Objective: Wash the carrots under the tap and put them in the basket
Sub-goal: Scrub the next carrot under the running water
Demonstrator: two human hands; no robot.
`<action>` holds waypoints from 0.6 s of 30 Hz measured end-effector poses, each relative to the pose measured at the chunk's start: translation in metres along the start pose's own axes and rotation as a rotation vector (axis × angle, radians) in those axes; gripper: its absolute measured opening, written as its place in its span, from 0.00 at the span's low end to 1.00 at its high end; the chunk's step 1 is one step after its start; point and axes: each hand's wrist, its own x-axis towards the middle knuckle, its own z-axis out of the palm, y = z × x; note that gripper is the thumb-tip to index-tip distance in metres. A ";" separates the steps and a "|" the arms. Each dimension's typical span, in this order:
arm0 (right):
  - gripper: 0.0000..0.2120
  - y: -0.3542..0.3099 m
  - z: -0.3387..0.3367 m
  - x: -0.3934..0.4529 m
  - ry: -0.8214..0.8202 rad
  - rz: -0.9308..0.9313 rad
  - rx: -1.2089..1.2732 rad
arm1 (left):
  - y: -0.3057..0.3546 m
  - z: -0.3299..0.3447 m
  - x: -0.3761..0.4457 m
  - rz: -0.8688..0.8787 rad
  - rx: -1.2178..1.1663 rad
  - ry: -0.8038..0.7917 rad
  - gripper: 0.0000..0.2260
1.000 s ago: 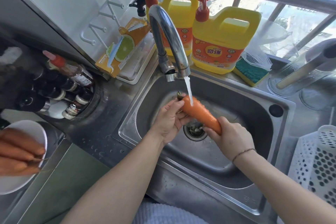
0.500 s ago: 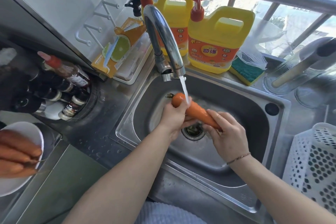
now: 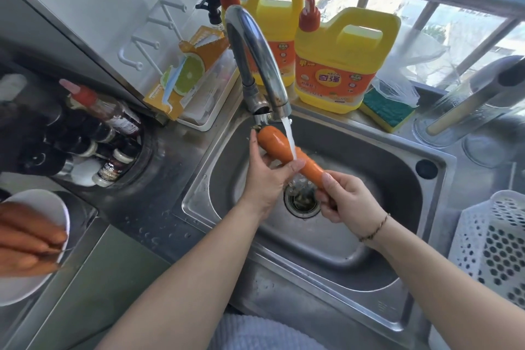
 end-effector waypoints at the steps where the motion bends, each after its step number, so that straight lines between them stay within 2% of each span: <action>1: 0.13 0.000 0.001 -0.002 -0.016 0.022 0.058 | 0.002 0.000 0.001 0.004 -0.011 0.037 0.44; 4: 0.14 -0.003 0.004 -0.006 -0.045 0.103 0.201 | 0.004 0.006 0.004 0.013 -0.032 0.189 0.30; 6: 0.15 -0.005 0.005 -0.005 -0.050 0.168 0.256 | 0.001 0.006 0.004 0.021 0.048 0.214 0.28; 7: 0.16 -0.005 0.004 -0.005 -0.047 0.195 0.277 | -0.003 0.003 0.003 0.029 0.120 0.177 0.32; 9: 0.16 -0.007 0.002 -0.004 -0.039 0.234 0.299 | -0.008 -0.004 0.000 0.049 0.266 0.041 0.47; 11: 0.17 -0.007 0.002 -0.004 -0.039 0.266 0.311 | -0.006 -0.009 -0.001 0.037 0.356 -0.040 0.54; 13: 0.19 -0.005 0.004 -0.004 -0.048 0.295 0.350 | -0.003 -0.013 0.003 0.062 0.349 0.004 0.49; 16: 0.21 -0.002 0.005 -0.007 -0.052 0.334 0.395 | 0.007 -0.011 0.008 0.008 0.107 0.137 0.29; 18: 0.21 -0.001 0.007 -0.008 -0.054 0.343 0.406 | 0.008 -0.009 0.007 -0.090 -0.020 0.113 0.28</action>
